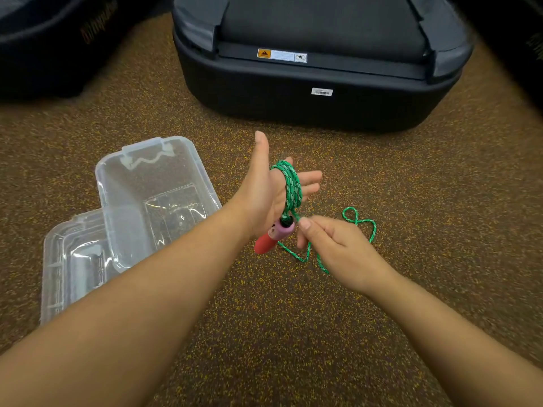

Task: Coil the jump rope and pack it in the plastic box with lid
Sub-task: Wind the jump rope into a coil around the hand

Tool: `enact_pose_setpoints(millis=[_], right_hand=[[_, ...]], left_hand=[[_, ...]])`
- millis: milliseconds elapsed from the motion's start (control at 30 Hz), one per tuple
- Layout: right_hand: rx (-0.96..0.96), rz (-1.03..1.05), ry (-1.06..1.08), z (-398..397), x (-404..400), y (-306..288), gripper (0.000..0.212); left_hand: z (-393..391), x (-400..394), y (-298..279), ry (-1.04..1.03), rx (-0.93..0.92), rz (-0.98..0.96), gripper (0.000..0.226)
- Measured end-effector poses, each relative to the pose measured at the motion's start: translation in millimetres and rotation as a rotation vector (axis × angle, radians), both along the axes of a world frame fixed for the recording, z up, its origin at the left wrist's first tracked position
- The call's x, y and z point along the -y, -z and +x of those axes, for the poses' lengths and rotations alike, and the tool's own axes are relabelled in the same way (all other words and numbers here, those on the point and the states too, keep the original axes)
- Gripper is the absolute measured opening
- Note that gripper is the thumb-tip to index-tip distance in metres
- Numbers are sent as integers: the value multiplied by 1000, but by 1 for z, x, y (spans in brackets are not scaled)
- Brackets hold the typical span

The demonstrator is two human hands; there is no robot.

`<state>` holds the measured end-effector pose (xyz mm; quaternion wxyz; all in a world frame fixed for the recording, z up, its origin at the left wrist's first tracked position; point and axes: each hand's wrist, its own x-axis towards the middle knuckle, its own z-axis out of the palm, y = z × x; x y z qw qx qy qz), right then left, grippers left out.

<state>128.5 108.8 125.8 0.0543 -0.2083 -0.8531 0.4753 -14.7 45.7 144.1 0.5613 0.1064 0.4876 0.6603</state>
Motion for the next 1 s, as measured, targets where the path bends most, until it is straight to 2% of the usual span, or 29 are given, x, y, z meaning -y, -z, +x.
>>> enact_pose_setpoints(millis=[100,200,300,400,433,467,500,600,733,867,933,1000], right_hand=[[-51,-70,-20,-6,2,-21,37],[-85,-50,-11,-8,-2,-32,37],[-112,-34,33,-8,-6,-39,34],[-159,-110,79,-8,-12,-49,33],[-160,-99,95,-8,-15,-51,33],[-158,-68,114,-7,-19,-52,33],[-156,-35,135,-6,-24,-50,34],[-171,-19,226,-6,-34,-47,35],[-147,-30,302,-8,-41,-36,36],[-102,-105,303,-9,-39,-12,35],[-82,-136,283,-8,-33,0,35],[-44,-157,250,-5,-28,11,36]], left_hand=[[1,0,5,89,-96,-86,96],[-3,2,16,239,-229,-149,109],[0,8,16,296,-357,-173,106],[4,18,12,381,-472,-166,113],[4,19,11,399,-500,-175,96],[4,18,8,436,-512,-181,91],[4,18,7,473,-516,-175,107],[3,20,4,521,-453,-136,85],[0,20,-2,534,-425,-53,42],[0,17,-3,450,-174,84,42],[-1,14,-5,314,2,167,45],[-6,12,-5,131,94,184,42]])
